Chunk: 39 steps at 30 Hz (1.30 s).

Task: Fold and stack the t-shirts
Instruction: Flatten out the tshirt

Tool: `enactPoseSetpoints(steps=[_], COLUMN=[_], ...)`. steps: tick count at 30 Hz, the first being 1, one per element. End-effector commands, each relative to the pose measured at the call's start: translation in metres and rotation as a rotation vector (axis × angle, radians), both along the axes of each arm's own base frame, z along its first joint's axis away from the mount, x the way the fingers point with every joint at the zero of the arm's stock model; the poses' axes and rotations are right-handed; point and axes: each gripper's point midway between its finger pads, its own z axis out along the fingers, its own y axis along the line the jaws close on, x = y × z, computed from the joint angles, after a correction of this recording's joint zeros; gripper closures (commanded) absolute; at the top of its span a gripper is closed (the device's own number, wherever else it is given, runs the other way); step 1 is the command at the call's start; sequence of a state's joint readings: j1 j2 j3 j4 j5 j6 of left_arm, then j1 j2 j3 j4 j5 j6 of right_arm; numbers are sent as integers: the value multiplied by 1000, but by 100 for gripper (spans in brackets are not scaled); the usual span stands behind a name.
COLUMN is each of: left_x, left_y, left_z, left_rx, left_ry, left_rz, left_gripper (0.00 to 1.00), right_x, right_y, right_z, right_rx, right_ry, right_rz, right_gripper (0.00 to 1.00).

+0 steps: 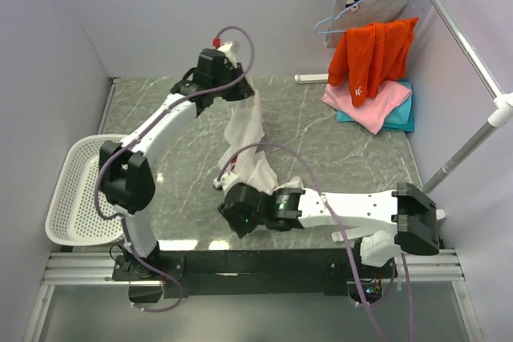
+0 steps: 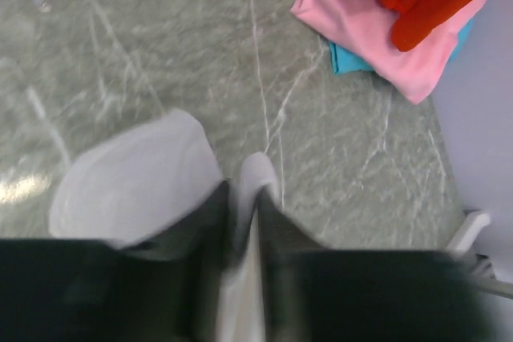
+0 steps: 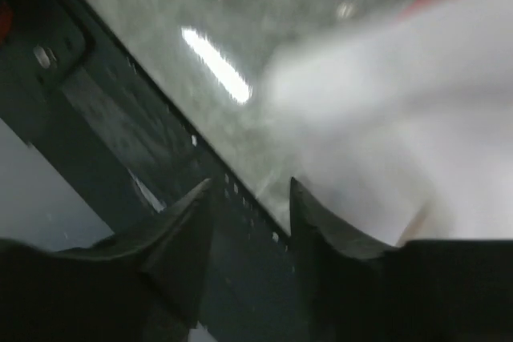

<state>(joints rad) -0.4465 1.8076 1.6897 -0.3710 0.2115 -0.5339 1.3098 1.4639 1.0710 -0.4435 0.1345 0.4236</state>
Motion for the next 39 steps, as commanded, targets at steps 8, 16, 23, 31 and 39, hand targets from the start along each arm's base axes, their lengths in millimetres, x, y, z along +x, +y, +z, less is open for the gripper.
enactPoseSetpoints(steps=[8, 16, 23, 31, 39], left_x=[-4, -70, -95, -98, -91], left_y=[80, 122, 108, 96, 79], left_z=[5, -67, -135, -174, -201], left_rx=[-5, -13, -82, -101, -134], left_ry=[-143, -30, 97, 164, 219], left_rz=[351, 445, 387, 348, 306], left_gripper=[0, 1, 1, 2, 3], right_x=[79, 188, 286, 338, 361], right_y=[-107, -150, -144, -132, -132], right_z=[67, 81, 41, -15, -55], right_rx=[-31, 98, 252, 316, 273], right_ry=[-274, -323, -152, 28, 98], right_rz=[-403, -621, -731, -824, -851], right_gripper=[24, 22, 26, 30, 30])
